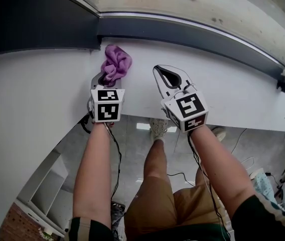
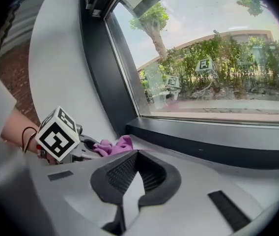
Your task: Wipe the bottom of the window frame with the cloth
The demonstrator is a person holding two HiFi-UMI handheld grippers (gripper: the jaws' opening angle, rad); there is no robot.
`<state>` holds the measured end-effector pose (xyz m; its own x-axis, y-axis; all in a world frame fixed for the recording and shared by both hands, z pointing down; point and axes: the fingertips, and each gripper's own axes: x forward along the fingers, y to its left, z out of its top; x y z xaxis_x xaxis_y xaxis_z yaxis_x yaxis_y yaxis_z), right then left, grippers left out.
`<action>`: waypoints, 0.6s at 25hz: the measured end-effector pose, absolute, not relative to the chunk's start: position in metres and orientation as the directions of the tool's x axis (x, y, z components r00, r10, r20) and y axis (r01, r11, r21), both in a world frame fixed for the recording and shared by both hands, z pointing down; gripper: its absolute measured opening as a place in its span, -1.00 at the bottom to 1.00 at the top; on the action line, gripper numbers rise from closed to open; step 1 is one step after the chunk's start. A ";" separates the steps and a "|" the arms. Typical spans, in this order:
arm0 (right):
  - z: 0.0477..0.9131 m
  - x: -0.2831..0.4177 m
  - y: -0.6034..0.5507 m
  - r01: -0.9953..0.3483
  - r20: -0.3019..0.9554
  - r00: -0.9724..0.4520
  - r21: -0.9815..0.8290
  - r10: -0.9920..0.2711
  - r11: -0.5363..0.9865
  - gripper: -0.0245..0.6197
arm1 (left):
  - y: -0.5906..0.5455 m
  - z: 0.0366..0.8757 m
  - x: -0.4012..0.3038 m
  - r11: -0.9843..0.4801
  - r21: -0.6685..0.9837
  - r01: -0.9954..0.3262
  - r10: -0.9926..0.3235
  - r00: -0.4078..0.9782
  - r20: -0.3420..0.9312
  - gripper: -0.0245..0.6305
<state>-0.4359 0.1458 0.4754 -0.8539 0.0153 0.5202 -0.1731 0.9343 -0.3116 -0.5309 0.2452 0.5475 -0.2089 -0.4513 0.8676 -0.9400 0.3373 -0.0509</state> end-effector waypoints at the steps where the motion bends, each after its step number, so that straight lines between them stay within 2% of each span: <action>1: 0.474 -0.437 0.148 -0.168 0.519 -0.855 -0.312 0.020 0.935 -0.88 | 0.251 0.547 -0.538 0.360 -0.049 -0.932 -0.443 -0.217 0.870 -0.60; 7: 0.475 -0.438 0.157 -0.154 0.521 -0.853 -0.310 0.033 0.938 -0.88 | 0.270 0.546 -0.547 0.432 -0.022 -0.901 -0.425 -0.225 0.877 -0.60; 12: 0.477 -0.436 0.171 -0.148 0.526 -0.849 -0.322 0.047 0.935 -0.88 | 0.279 0.547 -0.536 0.389 -0.063 -0.919 -0.406 -0.232 0.884 -0.60; 15: 0.477 -0.435 0.178 -0.146 0.529 -0.847 -0.326 0.052 0.934 -0.88 | 0.285 0.547 -0.531 0.411 -0.048 -0.911 -0.409 -0.230 0.883 -0.60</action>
